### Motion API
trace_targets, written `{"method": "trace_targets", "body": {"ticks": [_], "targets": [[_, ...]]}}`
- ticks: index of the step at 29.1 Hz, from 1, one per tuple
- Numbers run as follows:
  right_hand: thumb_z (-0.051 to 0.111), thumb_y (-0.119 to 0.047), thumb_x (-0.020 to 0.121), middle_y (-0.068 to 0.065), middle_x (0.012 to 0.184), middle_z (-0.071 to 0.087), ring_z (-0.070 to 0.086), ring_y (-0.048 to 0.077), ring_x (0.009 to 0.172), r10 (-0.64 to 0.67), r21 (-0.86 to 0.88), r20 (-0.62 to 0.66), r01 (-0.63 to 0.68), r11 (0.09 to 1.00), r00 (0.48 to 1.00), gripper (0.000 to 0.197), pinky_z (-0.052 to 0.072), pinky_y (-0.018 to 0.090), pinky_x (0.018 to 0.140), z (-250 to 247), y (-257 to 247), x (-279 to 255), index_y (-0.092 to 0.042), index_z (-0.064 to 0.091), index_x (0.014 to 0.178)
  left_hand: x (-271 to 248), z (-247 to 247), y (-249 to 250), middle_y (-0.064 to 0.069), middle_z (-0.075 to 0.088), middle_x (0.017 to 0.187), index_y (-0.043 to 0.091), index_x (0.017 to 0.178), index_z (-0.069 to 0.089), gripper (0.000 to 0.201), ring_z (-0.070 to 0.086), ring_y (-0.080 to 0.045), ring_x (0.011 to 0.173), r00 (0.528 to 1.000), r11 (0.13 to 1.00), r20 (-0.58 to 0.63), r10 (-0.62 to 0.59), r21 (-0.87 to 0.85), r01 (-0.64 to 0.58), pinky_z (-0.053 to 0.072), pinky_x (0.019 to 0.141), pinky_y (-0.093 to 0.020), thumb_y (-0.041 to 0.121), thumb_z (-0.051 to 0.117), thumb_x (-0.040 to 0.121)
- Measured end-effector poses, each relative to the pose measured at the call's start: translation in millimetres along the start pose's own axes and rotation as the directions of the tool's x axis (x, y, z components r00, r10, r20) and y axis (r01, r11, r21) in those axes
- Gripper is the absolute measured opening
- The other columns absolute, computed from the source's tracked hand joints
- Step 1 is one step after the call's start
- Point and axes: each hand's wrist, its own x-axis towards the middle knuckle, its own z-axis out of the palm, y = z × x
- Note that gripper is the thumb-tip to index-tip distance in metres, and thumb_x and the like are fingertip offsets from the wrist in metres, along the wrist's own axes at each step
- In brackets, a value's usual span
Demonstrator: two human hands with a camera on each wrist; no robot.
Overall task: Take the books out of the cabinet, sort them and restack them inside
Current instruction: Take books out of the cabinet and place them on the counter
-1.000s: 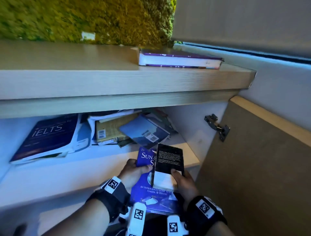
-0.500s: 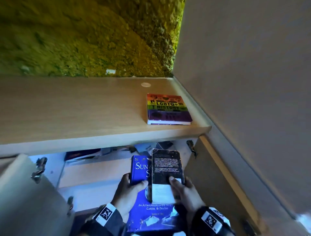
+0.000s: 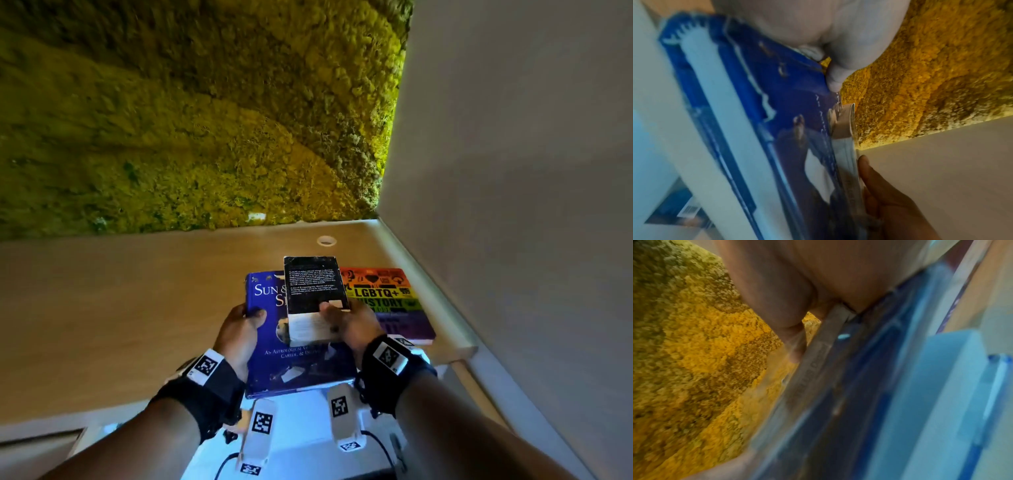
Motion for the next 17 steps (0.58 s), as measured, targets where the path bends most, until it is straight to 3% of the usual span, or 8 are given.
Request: {"method": "trace_targets", "body": {"ticks": [3,4,5,7,10,13,15,17], "targets": [[0.074,-0.049,0.069,0.006,0.088,0.076,0.073,0.032,0.085,0.037,-0.081,-0.044,-0.040,0.996,0.998,0.030,0.061,0.053,0.079,17,-1,41,-0.022,0.073,0.080,59,-6,-2,-0.020,0.073,0.101,0.019,0.105,0.066,0.017,0.071,-0.041,0.090,1.000,0.995,0.010,-0.013,0.096,0.012,0.053,0.089,-0.067,0.030,0.065,0.091],[0.073,-0.045,0.074,0.007,0.084,0.075,0.073,0.031,0.080,0.046,-0.105,-0.062,-0.053,0.993,0.997,0.025,0.062,0.050,0.073,20,0,54,-0.020,0.072,0.077,80,-9,-7,-0.017,0.074,0.103,0.021,0.102,0.067,0.016,0.071,-0.040,0.093,0.999,0.990,0.036,-0.003,0.142,-0.002,0.052,0.092,-0.066,0.031,0.064,0.089],[0.072,-0.042,0.078,0.006,0.079,0.073,0.071,0.029,0.073,0.060,-0.138,-0.075,-0.070,0.988,0.995,0.024,0.062,0.046,0.066,23,1,66,-0.017,0.070,0.077,97,-10,-13,-0.015,0.073,0.103,0.022,0.095,0.066,0.009,0.070,-0.038,0.096,0.997,0.978,0.075,0.010,0.205,-0.026,0.053,0.093,-0.061,0.029,0.061,0.092],[0.072,-0.035,0.075,0.009,0.075,0.069,0.067,0.031,0.067,0.062,-0.166,-0.070,-0.073,0.983,0.996,0.025,0.060,0.048,0.062,27,6,88,-0.011,0.068,0.083,118,-10,-17,-0.015,0.069,0.099,0.024,0.088,0.062,0.016,0.067,-0.035,0.094,0.992,0.955,0.124,0.013,0.294,-0.049,0.053,0.088,-0.053,0.019,0.051,0.099],[0.068,-0.014,0.081,0.015,0.090,0.074,0.071,0.037,0.080,0.069,-0.249,-0.029,-0.074,0.966,0.997,0.023,0.056,0.044,0.067,34,16,105,-0.006,0.073,0.102,126,-6,-15,-0.014,0.073,0.100,0.030,0.104,0.062,0.022,0.071,-0.039,0.088,0.988,0.919,0.149,0.041,0.382,-0.096,0.057,0.084,-0.059,0.014,0.051,0.094],[0.066,-0.020,0.087,0.006,0.100,0.075,0.070,0.024,0.082,0.037,-0.369,0.008,-0.031,0.929,0.999,0.029,0.049,0.024,0.060,32,18,98,-0.018,0.069,0.116,126,-17,-13,-0.013,0.075,0.094,0.032,0.098,0.067,0.018,0.072,-0.038,0.081,0.986,0.840,0.132,0.097,0.521,-0.152,0.058,0.075,-0.058,0.031,0.059,0.082],[0.068,-0.028,0.086,0.004,0.100,0.074,0.070,0.022,0.084,-0.007,-0.390,0.039,0.021,0.920,0.999,0.032,0.053,0.028,0.065,27,22,88,-0.019,0.067,0.116,112,-27,-15,-0.004,0.076,0.099,0.035,0.096,0.071,0.013,0.073,-0.027,0.088,0.984,0.853,0.150,0.098,0.496,-0.161,0.059,0.082,-0.051,0.028,0.062,0.089],[0.066,-0.042,0.078,0.001,0.093,0.075,0.072,0.023,0.084,-0.067,-0.409,0.028,0.072,0.910,0.997,0.035,0.059,0.040,0.073,18,30,71,-0.021,0.070,0.106,91,-35,-28,-0.004,0.069,0.120,0.025,0.122,0.066,0.027,0.067,-0.023,0.110,0.987,0.864,0.147,0.070,0.485,-0.134,0.053,0.094,-0.042,0.021,0.063,0.096]]}}
